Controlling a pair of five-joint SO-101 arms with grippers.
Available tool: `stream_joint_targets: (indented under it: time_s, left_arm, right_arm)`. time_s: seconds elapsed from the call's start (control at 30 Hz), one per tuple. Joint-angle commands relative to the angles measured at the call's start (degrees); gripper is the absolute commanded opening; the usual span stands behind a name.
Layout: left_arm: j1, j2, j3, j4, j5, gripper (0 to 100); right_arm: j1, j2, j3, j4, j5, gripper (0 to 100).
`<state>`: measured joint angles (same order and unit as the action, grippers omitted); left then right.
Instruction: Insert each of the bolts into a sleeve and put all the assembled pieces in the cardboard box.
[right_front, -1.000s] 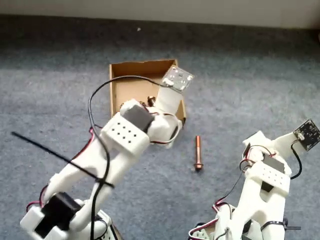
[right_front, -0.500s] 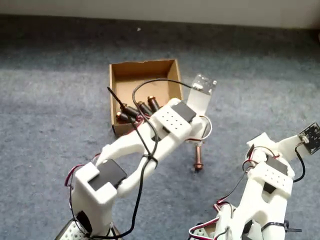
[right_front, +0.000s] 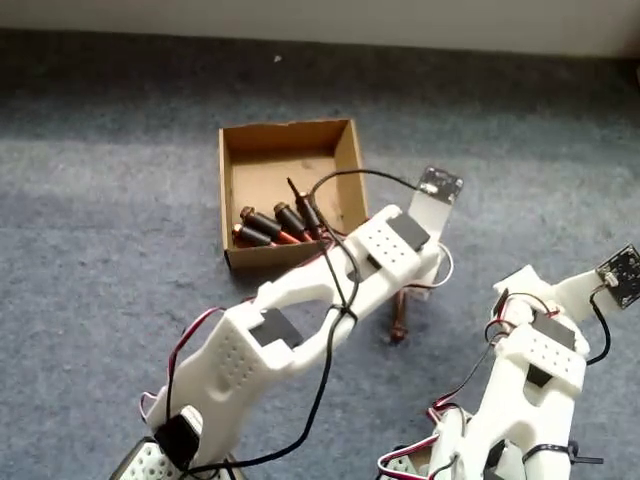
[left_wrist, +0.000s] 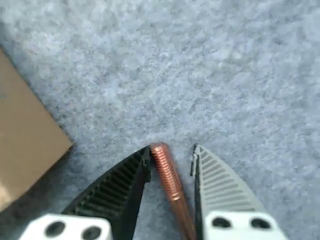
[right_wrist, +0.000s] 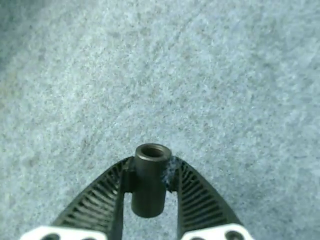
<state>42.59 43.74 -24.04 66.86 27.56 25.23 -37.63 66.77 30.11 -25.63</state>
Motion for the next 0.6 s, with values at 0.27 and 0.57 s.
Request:
stream_joint_targets:
  time_s: [0.27, 0.57]
  left_arm:
    - [0.0, 2.2, -12.1, 14.2, 0.1, 0]
    - [0.0, 2.2, -34.1, 30.9, 0.0, 0]
  right_arm:
    - [0.4, -2.3, -0.7, -1.3, -0.7, 0.5]
    - [0.5, -2.3, -0.7, -1.3, -0.7, 0.5]
